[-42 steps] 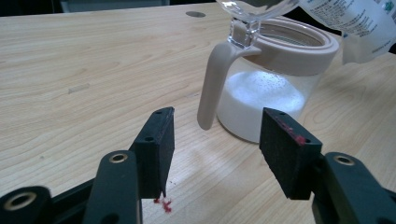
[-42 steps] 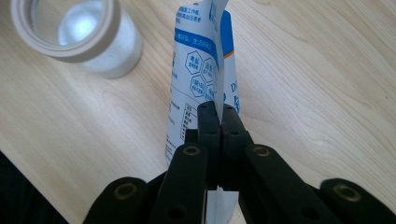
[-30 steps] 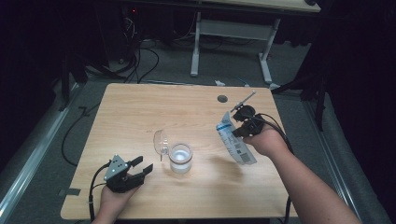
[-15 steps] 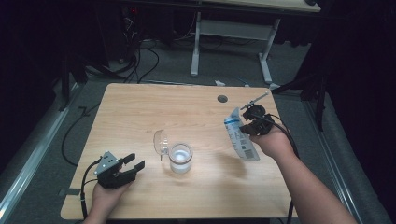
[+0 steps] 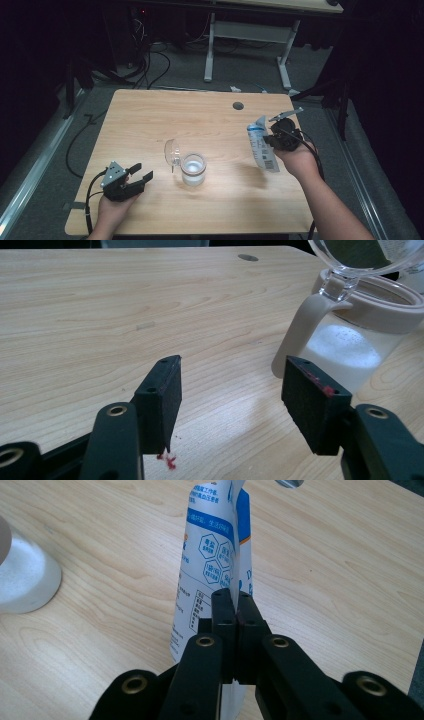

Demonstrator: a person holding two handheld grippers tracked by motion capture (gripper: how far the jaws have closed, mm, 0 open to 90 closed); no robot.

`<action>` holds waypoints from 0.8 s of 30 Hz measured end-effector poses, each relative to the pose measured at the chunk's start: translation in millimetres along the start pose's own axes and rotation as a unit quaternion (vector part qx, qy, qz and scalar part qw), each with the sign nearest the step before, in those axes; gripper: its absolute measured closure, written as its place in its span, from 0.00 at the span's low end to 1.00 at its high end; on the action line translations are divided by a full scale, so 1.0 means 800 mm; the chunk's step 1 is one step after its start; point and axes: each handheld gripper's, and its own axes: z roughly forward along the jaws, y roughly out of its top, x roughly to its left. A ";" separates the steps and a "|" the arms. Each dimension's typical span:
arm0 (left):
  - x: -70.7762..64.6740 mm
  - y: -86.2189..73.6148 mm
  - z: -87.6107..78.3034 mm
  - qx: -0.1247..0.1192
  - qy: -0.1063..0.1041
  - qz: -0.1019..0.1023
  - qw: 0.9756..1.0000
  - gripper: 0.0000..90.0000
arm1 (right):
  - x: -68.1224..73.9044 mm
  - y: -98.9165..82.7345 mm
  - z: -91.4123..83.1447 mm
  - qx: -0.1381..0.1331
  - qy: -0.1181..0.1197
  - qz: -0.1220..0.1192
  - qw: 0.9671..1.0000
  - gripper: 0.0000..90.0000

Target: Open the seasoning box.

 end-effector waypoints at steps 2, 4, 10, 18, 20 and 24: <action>0.002 0.000 0.000 0.003 0.006 0.002 1.000 0.46 | -0.002 -0.004 0.000 -0.005 -0.001 0.004 1.000 1.00; 0.004 -0.001 0.001 0.009 0.008 0.003 1.000 0.45 | -0.005 -0.011 -0.001 -0.014 -0.005 0.008 1.000 1.00; 0.006 -0.002 0.004 0.022 0.017 0.006 1.000 0.44 | -0.009 -0.024 -0.007 -0.045 -0.002 0.017 0.999 1.00; 0.007 -0.005 0.010 0.041 0.021 0.001 0.999 0.45 | -0.009 -0.034 -0.015 -0.092 -0.001 0.025 0.995 1.00; 0.007 -0.006 0.010 0.042 0.023 0.002 0.999 0.44 | -0.009 -0.038 -0.013 -0.097 -0.005 0.025 0.995 1.00; 0.009 -0.006 0.009 0.042 0.026 0.003 0.999 0.43 | -0.007 -0.047 -0.012 -0.115 -0.005 0.027 0.993 1.00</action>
